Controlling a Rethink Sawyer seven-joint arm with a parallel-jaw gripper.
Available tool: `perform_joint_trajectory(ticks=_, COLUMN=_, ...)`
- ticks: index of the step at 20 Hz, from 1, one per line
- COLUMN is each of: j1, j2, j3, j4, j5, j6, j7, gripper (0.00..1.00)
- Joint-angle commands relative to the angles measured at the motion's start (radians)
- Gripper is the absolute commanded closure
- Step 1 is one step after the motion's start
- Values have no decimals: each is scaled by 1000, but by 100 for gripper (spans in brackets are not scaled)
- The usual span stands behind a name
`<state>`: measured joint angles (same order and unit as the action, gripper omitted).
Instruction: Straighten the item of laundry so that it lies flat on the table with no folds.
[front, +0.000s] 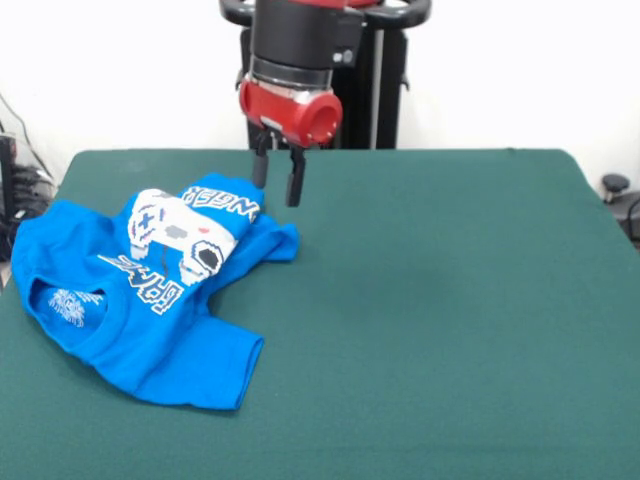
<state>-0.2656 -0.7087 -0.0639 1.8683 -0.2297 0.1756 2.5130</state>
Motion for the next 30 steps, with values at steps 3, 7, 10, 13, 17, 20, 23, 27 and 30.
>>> perform_joint_trajectory(ticks=3, j1=60, j2=173, j3=34, j4=-7, j5=19, j6=-109, j7=116, gripper=0)
perform_joint_trajectory(ticks=7, j1=78, j2=226, j3=0, j4=-37, j5=19, j6=-156, j7=118, gripper=0)
perform_joint_trajectory(ticks=10, j1=113, j2=283, j3=-55, j4=-82, j5=30, j6=-205, j7=122, gripper=0)
perform_joint_trajectory(ticks=13, j1=113, j2=304, j3=-84, j4=-116, j5=26, j6=-220, j7=98, gripper=0)
perform_joint_trajectory(ticks=17, j1=110, j2=306, j3=-115, j4=-139, j5=23, j6=-219, j7=75, gripper=0)
perform_joint_trajectory(ticks=20, j1=121, j2=291, j3=-130, j4=-133, j5=30, j6=-204, j7=76, gripper=0)
perform_joint_trajectory(ticks=23, j1=125, j2=289, j3=-135, j4=-130, j5=34, j6=-200, j7=79, gripper=0)
perform_joint_trajectory(ticks=27, j1=104, j2=281, j3=-107, j4=-125, j5=18, j6=-189, j7=61, gripper=100)
perform_joint_trajectory(ticks=30, j1=46, j2=258, j3=-32, j4=-99, j5=8, j6=-174, j7=52, gripper=100)
